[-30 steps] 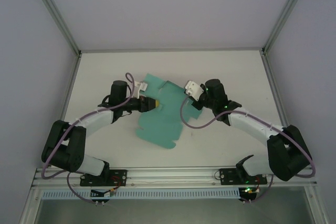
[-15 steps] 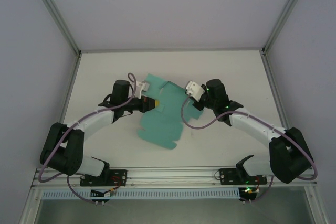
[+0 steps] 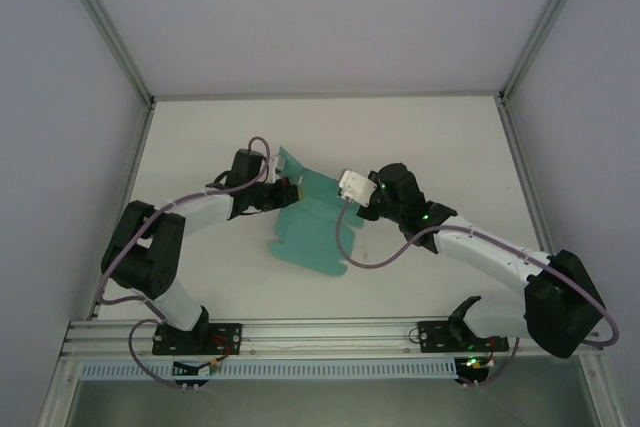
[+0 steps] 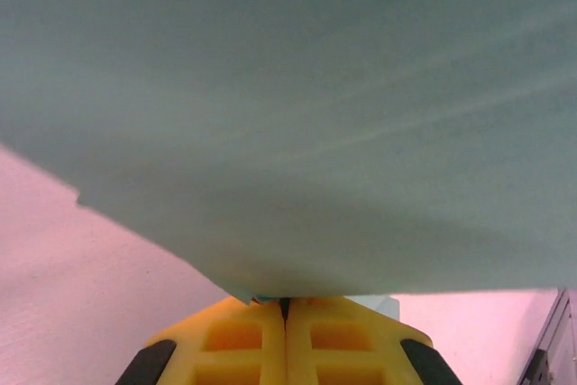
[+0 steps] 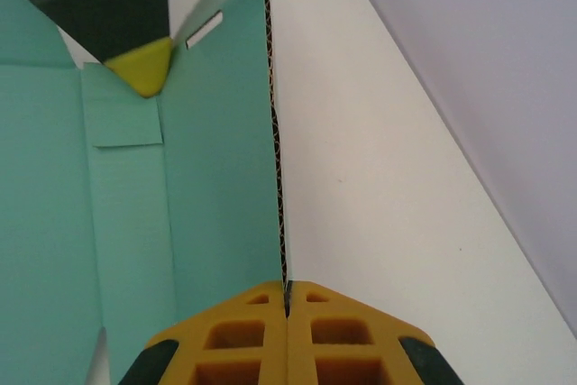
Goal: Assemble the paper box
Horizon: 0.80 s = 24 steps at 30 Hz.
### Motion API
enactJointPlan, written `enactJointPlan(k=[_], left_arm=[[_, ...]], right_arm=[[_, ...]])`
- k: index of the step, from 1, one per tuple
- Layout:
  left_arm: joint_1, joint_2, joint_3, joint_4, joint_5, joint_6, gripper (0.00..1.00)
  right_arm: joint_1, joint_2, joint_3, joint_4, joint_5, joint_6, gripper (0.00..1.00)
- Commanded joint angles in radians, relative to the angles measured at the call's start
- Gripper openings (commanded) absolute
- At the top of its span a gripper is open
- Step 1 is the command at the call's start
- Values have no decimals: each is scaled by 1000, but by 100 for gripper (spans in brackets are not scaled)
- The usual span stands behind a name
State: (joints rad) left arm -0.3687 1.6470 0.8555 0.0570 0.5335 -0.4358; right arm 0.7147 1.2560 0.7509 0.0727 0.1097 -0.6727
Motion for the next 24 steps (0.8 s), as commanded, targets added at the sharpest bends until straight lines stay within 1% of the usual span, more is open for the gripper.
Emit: enactJointPlan(k=[1,4,7,9,13,15,16,18,20,22,24], left_arm=[[-29,57,38,3,-30,-101,0],[-29,94,58,0,-43,-156,0],[-30,123,85,-19,-50,-186,0],[-30,132,90,-20,-48,-192,0],[-29,134,106,-98,-101,-210,1],[-29,128,105,-112,-109,-219,2],[-30,123,100,-106,-101,-220,6],[-30,109,92,-109,-96,-220,9],[-30,89,86,-136,-116,-207,17],[-29,63,85,-188,-157,-181,32],[-30,27,75,-234,-195,-158,36]], right_arm=[[55,8,5,84,-49,-28,0],[85,30,-5,77,-12,-41,0],[123,64,-9,77,61,-69,0],[130,84,-16,92,95,-76,0],[149,99,-21,107,137,-100,0],[157,103,-22,115,151,-106,0],[155,107,-24,125,164,-111,0],[157,120,-31,164,209,-134,0],[155,137,-31,195,257,-159,0],[152,148,-24,193,267,-166,0],[142,155,-28,213,272,-166,0]])
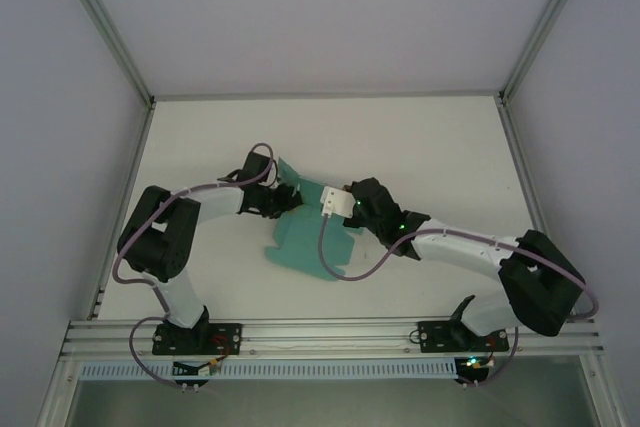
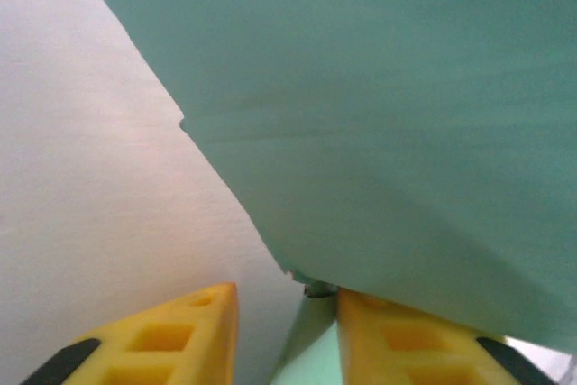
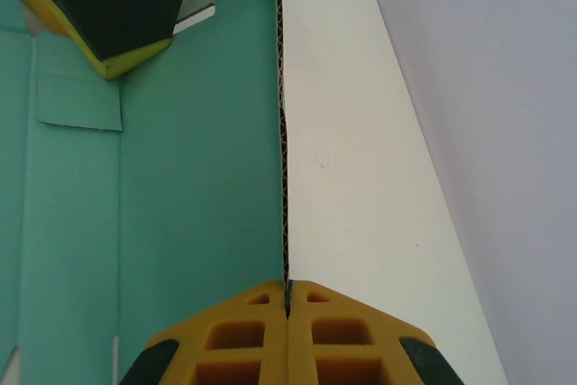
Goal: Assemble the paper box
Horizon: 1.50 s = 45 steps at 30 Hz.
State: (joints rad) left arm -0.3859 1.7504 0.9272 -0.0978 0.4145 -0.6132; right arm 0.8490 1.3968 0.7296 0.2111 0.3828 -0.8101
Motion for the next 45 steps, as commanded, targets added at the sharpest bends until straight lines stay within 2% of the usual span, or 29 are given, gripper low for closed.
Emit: enactJointPlan(k=[1,4,10,13,14,19,22,27,33,38,45], left_arm=[[-12,-97,-3,-99,-94,29,39],[-10,-173,-28,-171,-166,58,48],[6,-344,-63,-318,-284,88,73],[8,-404,-46,-346,-292,119,86],[8,-413,-31,-351,-275,133,87],[8,-389,47,-309,-160,156,89],[8,-342,95,-290,-101,156,86],[8,-279,154,-293,-96,159,87],[5,-198,211,-338,-116,125,82],[-5,-151,238,-333,-124,71,76],[-8,-144,273,-353,-165,55,75]], right_arm=[[2,18,-7,85,5,-33,0],[-17,25,-5,119,27,-58,0],[-34,50,17,180,61,-150,0],[-37,72,16,227,53,-205,0],[-34,85,9,261,53,-230,0],[-33,147,-9,392,72,-338,0],[-34,181,-38,482,64,-410,0],[-24,280,-93,731,97,-565,0],[-5,301,-101,762,91,-536,0],[11,340,-117,836,104,-589,0],[7,354,-115,900,101,-641,0]])
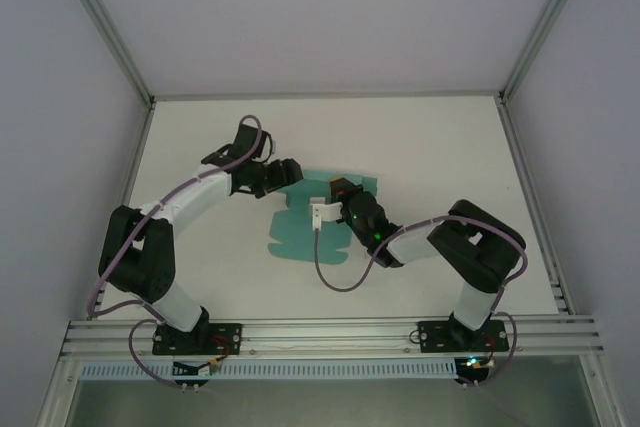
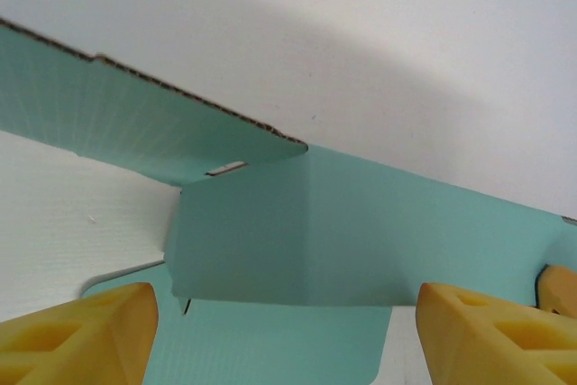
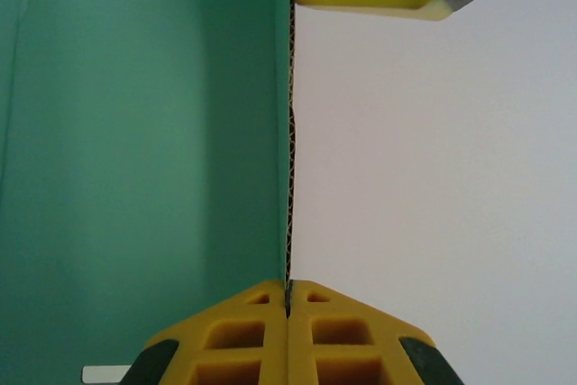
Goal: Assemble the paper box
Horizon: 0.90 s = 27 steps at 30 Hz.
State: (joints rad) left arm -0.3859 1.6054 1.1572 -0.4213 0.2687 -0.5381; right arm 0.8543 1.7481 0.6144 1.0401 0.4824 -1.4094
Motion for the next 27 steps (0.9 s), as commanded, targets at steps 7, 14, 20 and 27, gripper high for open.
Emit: enactJointPlan(k=[7,14,20,27], left_arm=[[25,-33,107,-142,-102,50,81],[172,23,179,-131,-5,329,76],[245,116,243,-211,172,723,76],[294,273,409,-503,431,1185,65]], right_arm=[[-27,63,4,204,-49,-196,0],[-49,122,4,258,-119,-197,0],[-65,126,-5,297,-138,-207,0],[-69,85,-5,233,-120,-170,0]])
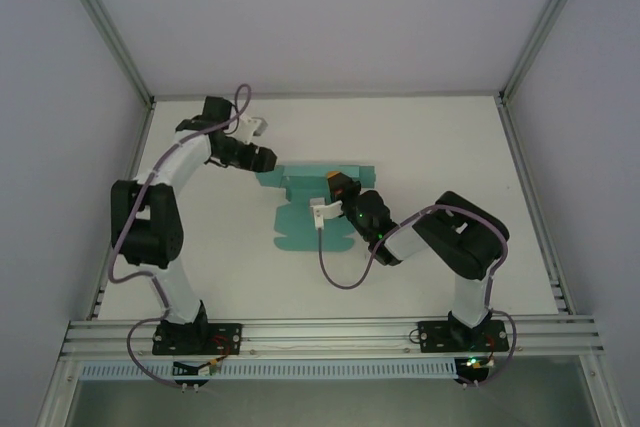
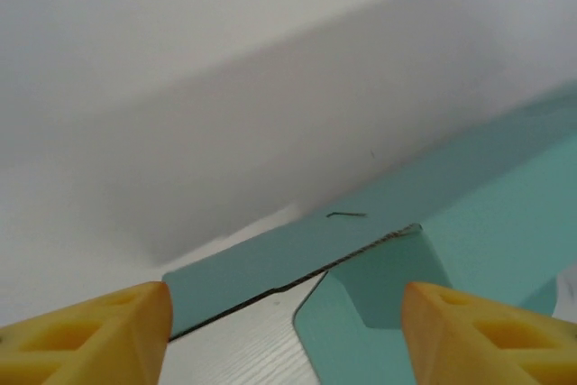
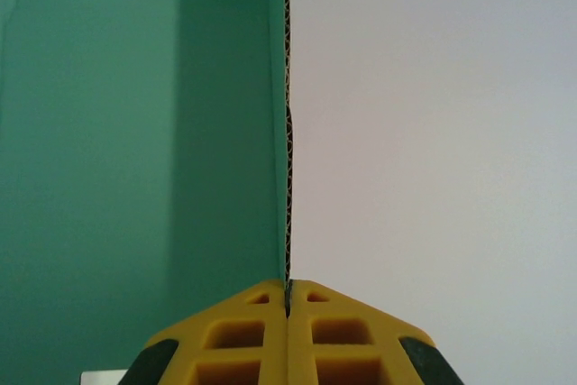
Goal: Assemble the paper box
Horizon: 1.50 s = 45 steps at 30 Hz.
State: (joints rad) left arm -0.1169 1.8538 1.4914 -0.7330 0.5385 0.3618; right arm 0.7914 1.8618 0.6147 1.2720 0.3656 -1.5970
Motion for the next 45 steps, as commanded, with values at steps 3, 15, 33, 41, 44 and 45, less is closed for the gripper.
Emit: enactJointPlan(k=[3,15,33,41,44,45], left_arm=[[25,88,150,-278,152,361,66],[39,168,263,-314,16,407,56],[-4,291,389,-396,22,524,52],[-16,316,406,-403,62,515,41],[-18,307,399,-385,43,475,18],[-20,299,395,-371,25,445,0]], right_arm=[[-6,-41,-7,-11,8,30,0],[-6,-55,3,-88,29,108,0],[-2,-72,22,-150,57,121,0],[1,-72,30,-166,65,135,0],[2,-71,33,-163,74,139,0],[1,-71,33,-157,80,137,0]])
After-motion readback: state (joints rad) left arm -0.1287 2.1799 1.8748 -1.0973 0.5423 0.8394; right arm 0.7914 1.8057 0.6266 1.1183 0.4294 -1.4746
